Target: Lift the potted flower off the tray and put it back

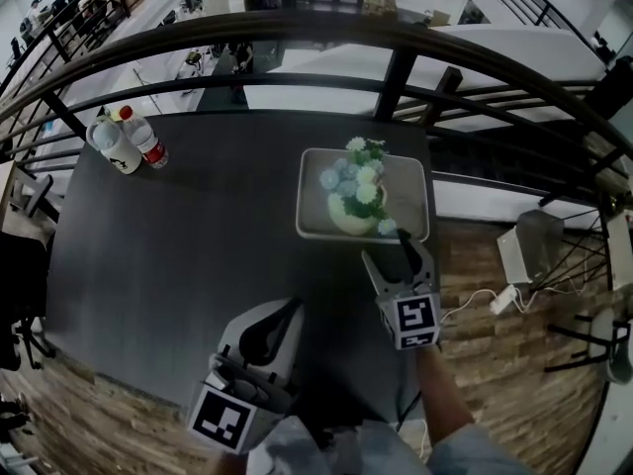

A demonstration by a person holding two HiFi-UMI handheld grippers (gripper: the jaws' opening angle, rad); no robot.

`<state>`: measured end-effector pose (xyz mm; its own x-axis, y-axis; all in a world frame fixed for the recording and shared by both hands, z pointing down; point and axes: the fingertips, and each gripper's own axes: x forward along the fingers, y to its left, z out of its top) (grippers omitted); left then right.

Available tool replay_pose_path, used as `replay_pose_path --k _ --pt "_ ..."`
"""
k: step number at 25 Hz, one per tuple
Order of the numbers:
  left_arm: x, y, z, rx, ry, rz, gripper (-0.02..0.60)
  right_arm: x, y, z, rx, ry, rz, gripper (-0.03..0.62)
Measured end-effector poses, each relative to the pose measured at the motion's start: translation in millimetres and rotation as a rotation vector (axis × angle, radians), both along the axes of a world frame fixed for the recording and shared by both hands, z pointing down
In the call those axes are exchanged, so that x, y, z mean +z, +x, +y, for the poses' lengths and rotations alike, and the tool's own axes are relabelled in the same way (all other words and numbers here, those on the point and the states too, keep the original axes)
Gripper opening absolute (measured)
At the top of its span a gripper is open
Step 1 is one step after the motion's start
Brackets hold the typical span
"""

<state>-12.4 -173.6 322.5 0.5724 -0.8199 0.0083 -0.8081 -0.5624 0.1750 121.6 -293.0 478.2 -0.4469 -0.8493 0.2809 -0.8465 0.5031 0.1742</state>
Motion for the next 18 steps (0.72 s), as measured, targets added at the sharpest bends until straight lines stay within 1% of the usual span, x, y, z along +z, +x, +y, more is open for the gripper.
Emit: replay_pose_path --k 4,5,7,9,10,11,14,16,18 --pt "-10.2 2.4 12.0 -0.011 0.019 0.007 -0.002 -22.8 3.2 20.3 -0.007 0.05 -0.028 0.266" --pt "-12.7 3.5 15.6 -0.014 0.025 0.009 -0.002 -28.2 4.0 26.2 -0.008 0.059 -0.033 0.241" --pt "-18.2 7.2 23.5 -0.013 0.041 0.007 -0.002 -38.7 6.5 38.8 -0.007 0.073 -0.038 0.215" --pt "-23.7 10.6 31.1 -0.012 0.054 0.005 -0.002 -49.6 9.6 49.5 -0.002 0.086 -0.039 0.161" --pt "-26.2 12.0 34.8 -0.012 0.059 0.004 -0.002 -55.4 11.0 54.4 0.002 0.095 -0.039 0.128" --pt "-28.6 13.4 38.6 -0.013 0.064 0.003 -0.002 -61.3 12.1 59.3 0.004 0.106 -0.042 0.082" --pt "-36.4 19.3 48.8 -0.015 0.082 0.0 -0.002 -80.4 13.7 73.9 -0.003 0.146 -0.062 0.008" --pt "-42.0 23.9 53.4 -0.013 0.096 0.0 -0.002 -91.9 13.6 82.4 -0.017 0.162 -0.074 0.005" --pt "-44.9 27.8 58.7 -0.011 0.102 0.0 -0.002 -98.3 13.4 91.9 -0.032 0.147 -0.072 0.005"
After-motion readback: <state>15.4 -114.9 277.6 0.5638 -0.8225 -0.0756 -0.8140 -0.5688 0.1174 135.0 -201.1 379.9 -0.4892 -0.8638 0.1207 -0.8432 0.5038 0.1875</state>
